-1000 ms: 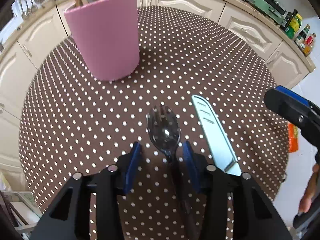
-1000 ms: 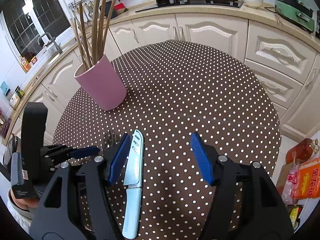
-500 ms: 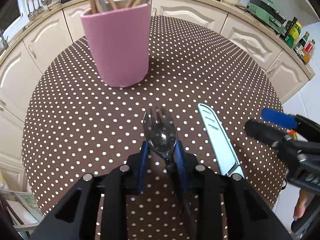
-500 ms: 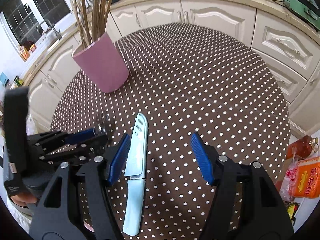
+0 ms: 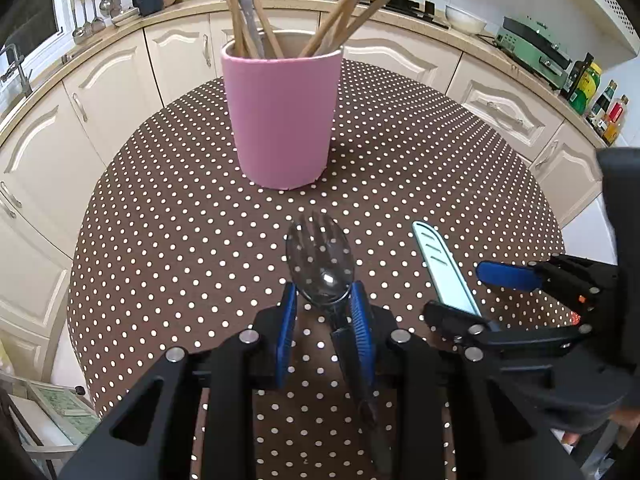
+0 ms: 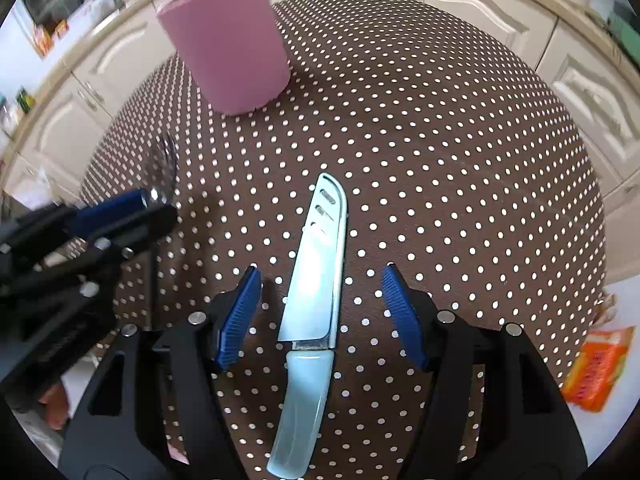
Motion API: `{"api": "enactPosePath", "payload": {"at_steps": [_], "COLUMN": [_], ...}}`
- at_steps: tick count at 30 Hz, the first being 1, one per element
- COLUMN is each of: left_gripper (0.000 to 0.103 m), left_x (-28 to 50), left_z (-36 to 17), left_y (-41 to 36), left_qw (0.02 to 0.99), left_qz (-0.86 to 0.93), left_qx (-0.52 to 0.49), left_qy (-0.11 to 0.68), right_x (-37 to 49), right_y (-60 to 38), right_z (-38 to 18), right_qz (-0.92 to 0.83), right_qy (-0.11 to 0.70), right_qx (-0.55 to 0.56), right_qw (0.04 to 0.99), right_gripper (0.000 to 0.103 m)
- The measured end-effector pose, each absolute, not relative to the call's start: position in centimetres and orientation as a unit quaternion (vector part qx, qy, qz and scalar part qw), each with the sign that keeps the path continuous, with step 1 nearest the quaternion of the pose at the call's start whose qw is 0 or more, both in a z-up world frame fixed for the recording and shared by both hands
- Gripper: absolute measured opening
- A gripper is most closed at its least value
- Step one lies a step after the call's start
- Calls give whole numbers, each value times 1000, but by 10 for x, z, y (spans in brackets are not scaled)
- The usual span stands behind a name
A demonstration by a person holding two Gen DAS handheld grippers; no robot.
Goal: Organize utensils
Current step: 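Close left gripper on the metal spoon while right gripper grasps the blue knife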
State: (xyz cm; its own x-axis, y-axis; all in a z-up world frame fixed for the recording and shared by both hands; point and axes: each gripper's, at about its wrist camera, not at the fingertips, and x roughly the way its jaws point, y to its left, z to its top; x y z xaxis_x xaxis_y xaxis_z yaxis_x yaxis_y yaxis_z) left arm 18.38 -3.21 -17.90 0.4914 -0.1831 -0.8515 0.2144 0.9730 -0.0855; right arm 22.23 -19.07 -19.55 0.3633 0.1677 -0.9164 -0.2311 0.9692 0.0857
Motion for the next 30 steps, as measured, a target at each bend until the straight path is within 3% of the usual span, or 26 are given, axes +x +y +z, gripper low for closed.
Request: {"api": "enactPosePath", "payload": {"at_steps": [3, 5, 7, 30], "left_gripper": [27, 27, 27, 25], "left_x": [185, 184, 184, 147], "left_z": [-181, -182, -181, -117], "left_y": [-34, -32, -31, -21], "left_qw": [863, 863, 864, 912], "left_qz": [-117, -117, -118, -168], "left_qx": [11, 7, 2, -29], "left_qy": [491, 491, 489, 374], "right_x": [224, 225, 226, 189], "right_y": [-180, -176, -172, -208], "right_z": [-197, -196, -195, -111], "right_qz": [109, 109, 112, 201], "right_qy": [550, 543, 540, 378], "right_qx": [-60, -66, -62, 52], "right_qw": [826, 830, 832, 902], "right_gripper": [54, 33, 28, 25]}}
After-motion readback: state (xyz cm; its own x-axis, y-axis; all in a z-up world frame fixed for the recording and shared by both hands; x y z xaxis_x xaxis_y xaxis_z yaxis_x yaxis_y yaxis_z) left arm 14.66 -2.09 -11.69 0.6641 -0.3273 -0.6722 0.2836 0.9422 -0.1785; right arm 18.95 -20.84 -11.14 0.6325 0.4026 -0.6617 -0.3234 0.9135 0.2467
